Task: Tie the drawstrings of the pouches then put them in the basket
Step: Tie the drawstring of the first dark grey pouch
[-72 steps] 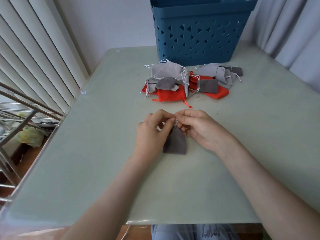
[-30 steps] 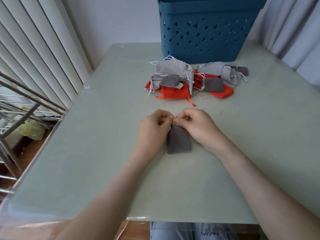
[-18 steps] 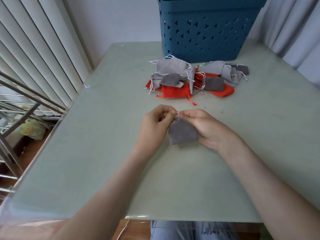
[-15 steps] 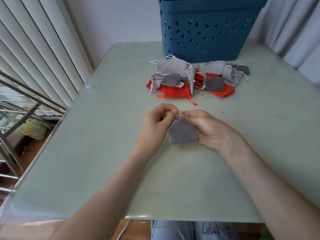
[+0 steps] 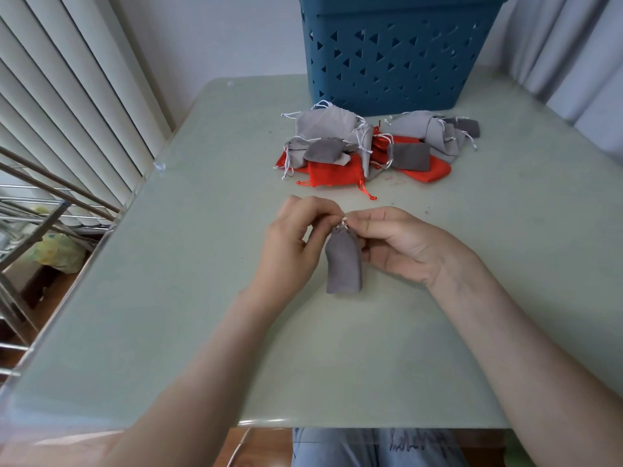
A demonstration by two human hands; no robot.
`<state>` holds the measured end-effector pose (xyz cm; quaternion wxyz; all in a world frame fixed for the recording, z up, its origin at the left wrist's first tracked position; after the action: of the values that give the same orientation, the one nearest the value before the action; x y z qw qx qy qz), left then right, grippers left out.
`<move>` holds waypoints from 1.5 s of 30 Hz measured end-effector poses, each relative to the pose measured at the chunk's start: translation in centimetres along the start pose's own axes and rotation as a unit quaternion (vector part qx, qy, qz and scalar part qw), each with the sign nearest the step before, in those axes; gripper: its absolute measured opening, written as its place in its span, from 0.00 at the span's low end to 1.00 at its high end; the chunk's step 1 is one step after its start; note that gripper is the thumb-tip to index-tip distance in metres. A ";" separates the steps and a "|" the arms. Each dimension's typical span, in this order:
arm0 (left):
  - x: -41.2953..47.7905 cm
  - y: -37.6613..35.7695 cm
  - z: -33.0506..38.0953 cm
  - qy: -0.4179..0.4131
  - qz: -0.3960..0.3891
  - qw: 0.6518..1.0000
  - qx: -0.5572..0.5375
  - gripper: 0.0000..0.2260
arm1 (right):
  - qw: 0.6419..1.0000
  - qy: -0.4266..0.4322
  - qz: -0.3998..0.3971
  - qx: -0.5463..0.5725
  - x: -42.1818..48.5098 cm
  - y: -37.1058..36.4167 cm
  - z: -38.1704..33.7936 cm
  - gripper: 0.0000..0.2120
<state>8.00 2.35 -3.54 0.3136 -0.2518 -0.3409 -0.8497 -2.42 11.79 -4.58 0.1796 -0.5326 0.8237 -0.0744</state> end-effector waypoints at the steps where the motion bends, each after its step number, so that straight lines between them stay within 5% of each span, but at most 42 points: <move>1: -0.1 0.1 -0.1 0.003 0.006 1.000 0.006 0.05 | 1.000 0.005 0.002 -0.016 -0.1 0.0 -0.1 0.05; 10: -0.2 0.0 -0.7 0.182 -0.024 0.981 -0.067 0.11 | 0.970 0.063 0.051 -0.230 -0.3 0.1 -1.1 0.06; 17: -0.4 0.0 -1.5 0.297 -0.073 0.943 -0.132 0.03 | 0.915 0.090 0.099 -0.380 -0.2 0.6 -0.9 0.07; 22: -0.2 0.0 -1.6 0.286 -0.104 0.952 -0.038 0.02 | 0.868 0.121 0.136 -0.462 -0.1 0.4 -0.8 0.03; 30: 0.0 -0.2 -1.2 0.230 -0.089 0.969 -0.001 0.01 | 0.888 0.129 0.165 -0.409 0.3 0.5 -0.9 0.01; 38: -0.3 -0.8 -1.0 0.163 -0.068 0.982 0.074 0.05 | 0.856 0.123 0.172 -0.472 0.2 0.3 -0.9 0.07; 45: 0.1 -1.0 -1.7 0.197 -0.069 0.974 0.093 0.06 | 0.833 0.147 0.224 -0.484 0.6 -0.5 -0.1 0.08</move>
<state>6.88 1.61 -4.95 0.3375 -0.0254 -0.3661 -0.8668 -2.21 11.04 -4.39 -0.2124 -0.3355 0.8678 0.2988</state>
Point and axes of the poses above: each hand's wrist, its own x-axis towards the middle knuckle, its own y-axis out of the back of the hand, z = x × y, the point moved 3 cm from there along x, towards the middle knuckle
